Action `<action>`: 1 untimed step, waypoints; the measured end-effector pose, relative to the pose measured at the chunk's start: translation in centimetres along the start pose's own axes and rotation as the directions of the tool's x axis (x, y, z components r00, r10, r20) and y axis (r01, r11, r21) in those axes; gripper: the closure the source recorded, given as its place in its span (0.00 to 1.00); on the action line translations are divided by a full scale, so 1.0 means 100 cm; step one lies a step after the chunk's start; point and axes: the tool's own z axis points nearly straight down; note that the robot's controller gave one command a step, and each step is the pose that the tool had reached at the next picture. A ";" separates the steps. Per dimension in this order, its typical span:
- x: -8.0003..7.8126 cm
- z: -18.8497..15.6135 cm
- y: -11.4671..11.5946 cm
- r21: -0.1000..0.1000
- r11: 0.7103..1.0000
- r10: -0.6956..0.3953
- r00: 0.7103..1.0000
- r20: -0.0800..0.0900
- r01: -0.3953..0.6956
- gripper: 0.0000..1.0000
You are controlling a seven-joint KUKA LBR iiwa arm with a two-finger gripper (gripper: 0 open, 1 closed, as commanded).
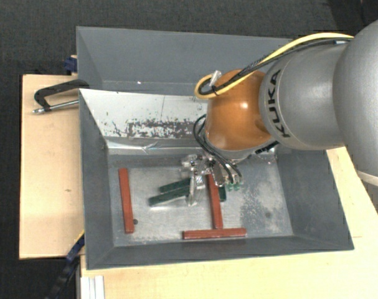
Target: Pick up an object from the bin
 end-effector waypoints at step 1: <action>0.000 0.000 0.000 0.000 1.000 0.000 1.000 0.000 0.000 1.00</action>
Offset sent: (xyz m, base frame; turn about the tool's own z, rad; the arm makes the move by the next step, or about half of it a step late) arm 0.0107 -0.0063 0.1126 -0.0138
